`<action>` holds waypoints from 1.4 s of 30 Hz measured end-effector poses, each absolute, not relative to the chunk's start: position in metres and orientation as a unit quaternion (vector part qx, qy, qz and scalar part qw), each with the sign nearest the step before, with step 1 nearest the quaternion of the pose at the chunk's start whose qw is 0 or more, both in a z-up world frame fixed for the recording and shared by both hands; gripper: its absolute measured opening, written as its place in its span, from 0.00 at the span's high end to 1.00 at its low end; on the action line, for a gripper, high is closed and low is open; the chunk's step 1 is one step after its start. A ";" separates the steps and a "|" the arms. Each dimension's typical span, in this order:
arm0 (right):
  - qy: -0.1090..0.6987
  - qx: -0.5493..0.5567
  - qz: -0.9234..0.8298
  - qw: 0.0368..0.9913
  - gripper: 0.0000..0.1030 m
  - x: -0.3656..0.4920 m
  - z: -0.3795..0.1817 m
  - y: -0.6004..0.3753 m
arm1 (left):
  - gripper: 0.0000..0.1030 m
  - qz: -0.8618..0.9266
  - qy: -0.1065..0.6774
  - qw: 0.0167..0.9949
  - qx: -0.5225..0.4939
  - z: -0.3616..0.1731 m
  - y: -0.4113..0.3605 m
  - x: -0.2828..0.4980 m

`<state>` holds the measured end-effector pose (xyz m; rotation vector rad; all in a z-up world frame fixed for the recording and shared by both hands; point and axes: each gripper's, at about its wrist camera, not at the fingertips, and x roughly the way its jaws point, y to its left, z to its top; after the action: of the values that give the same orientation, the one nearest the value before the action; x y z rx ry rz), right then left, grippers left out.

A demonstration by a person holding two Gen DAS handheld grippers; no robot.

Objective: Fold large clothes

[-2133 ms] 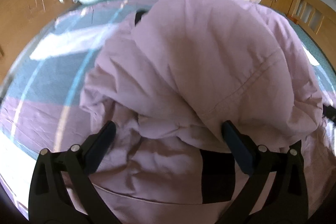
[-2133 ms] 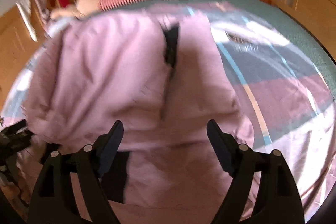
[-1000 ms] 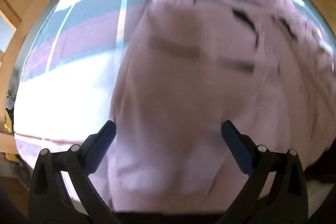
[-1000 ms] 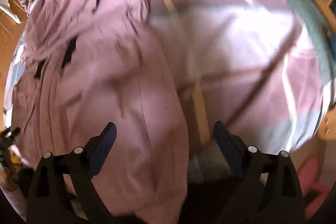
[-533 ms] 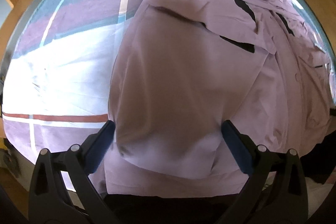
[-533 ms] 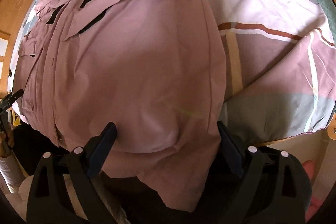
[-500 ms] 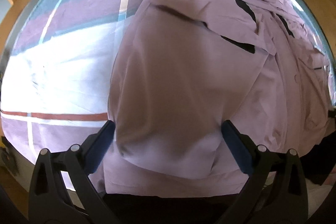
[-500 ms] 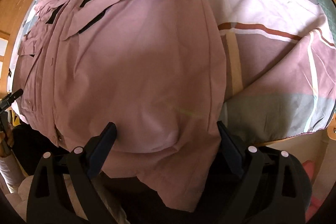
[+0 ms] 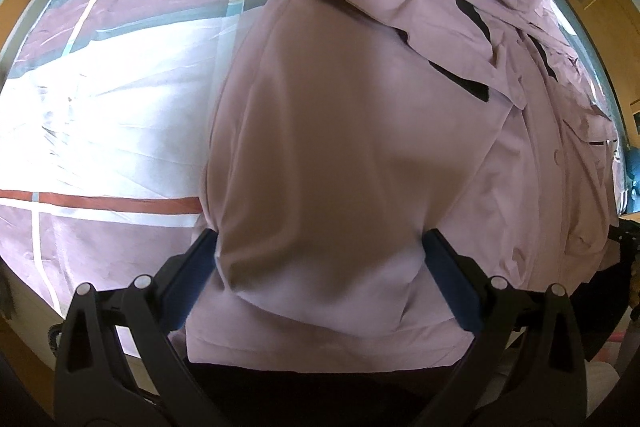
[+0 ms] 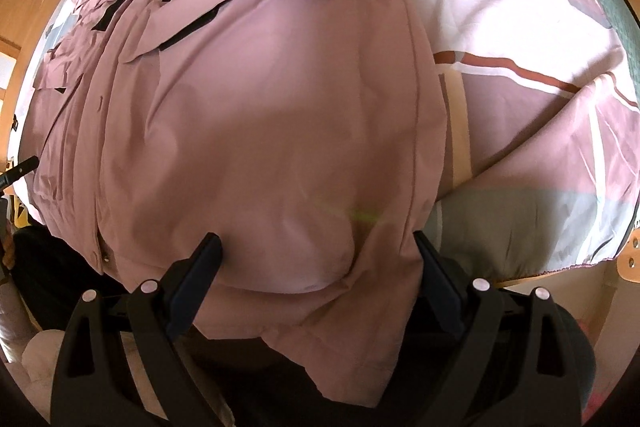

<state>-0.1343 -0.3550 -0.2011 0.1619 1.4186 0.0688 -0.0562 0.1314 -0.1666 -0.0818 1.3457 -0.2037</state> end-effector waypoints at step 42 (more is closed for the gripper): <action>0.544 0.219 0.154 0.796 0.83 -0.151 -0.150 -0.398 | 0.44 -0.280 0.523 0.761 -0.264 -0.129 0.182 -0.077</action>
<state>-0.1511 -0.3982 -0.1500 0.4699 1.1679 0.3313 -0.0772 0.1819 -0.1289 -0.5755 1.1374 -0.6094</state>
